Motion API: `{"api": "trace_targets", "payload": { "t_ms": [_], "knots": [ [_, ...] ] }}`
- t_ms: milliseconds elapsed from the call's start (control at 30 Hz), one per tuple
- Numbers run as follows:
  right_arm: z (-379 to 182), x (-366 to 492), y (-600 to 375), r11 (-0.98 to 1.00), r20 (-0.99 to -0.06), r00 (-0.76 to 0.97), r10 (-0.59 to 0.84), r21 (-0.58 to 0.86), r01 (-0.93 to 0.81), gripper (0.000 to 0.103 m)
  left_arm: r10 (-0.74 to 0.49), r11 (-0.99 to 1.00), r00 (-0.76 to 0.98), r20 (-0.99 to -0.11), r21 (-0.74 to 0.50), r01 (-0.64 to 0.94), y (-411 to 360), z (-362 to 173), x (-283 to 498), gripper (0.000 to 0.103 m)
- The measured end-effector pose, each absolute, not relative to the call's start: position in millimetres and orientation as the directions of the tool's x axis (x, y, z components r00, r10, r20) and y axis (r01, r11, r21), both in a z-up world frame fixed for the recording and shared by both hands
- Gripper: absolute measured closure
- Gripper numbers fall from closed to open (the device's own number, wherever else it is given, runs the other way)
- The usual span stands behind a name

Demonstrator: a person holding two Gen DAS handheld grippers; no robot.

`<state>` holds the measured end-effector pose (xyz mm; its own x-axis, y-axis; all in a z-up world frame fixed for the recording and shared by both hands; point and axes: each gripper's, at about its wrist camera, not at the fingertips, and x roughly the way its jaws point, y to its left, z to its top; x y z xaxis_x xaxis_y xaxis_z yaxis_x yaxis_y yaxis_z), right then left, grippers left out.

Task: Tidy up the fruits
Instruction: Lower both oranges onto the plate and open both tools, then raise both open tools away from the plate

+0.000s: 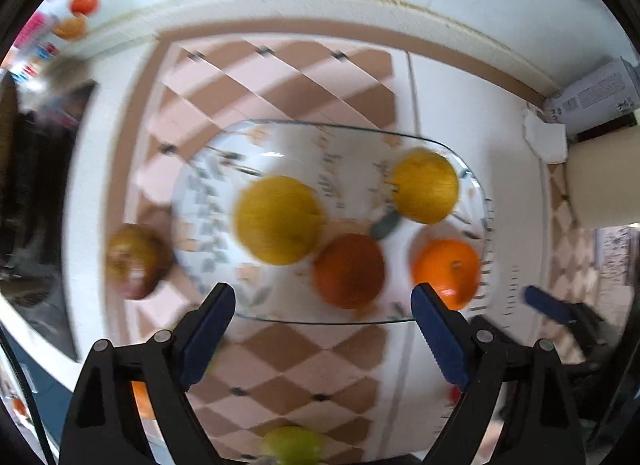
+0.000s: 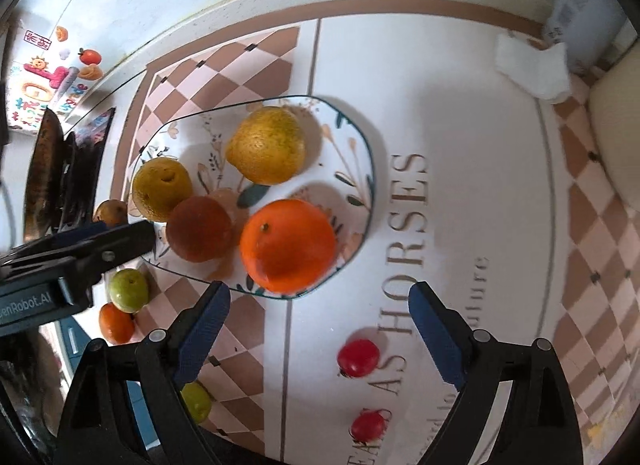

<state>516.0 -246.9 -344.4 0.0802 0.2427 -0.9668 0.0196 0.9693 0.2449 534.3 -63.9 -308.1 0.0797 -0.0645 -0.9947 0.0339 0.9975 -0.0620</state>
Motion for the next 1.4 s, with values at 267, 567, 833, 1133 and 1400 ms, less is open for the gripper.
{"api": "trace_targets", "payload": {
  "t_ms": [267, 567, 833, 1133, 1400],
  "knots": [
    [-307, 481, -224, 0.977, -0.974, 0.142, 0.179, 0.193, 0.092, 0.009, 0.019, 0.998, 0.196, -0.981, 0.029, 0.05, -33, -278, 497, 0.013],
    [-252, 441, -200, 0.982, -0.961, 0.25, 0.122, 0.154, 0.111, 0.009, 0.0, 0.996, 0.304, -0.953, 0.028, 0.087, -14, -233, 458, 0.013],
    [-195, 401, -190, 0.985, -0.932, 0.351, 0.092, 0.138, 0.106, 0.009, -0.021, 0.994, 0.372, -0.928, 0.02, 0.106, -3, -195, 422, 0.013],
    [-143, 354, -183, 0.987, -0.9, 0.429, 0.079, 0.13, 0.091, 0.009, -0.051, 0.99, 0.437, -0.898, 0.012, 0.141, 4, -155, 382, 0.013],
    [-121, 336, -174, 0.986, -0.886, 0.454, 0.096, 0.146, 0.077, 0.009, -0.085, 0.986, 0.464, -0.882, -0.009, 0.164, 6, -135, 362, 0.013]
  ]
}}
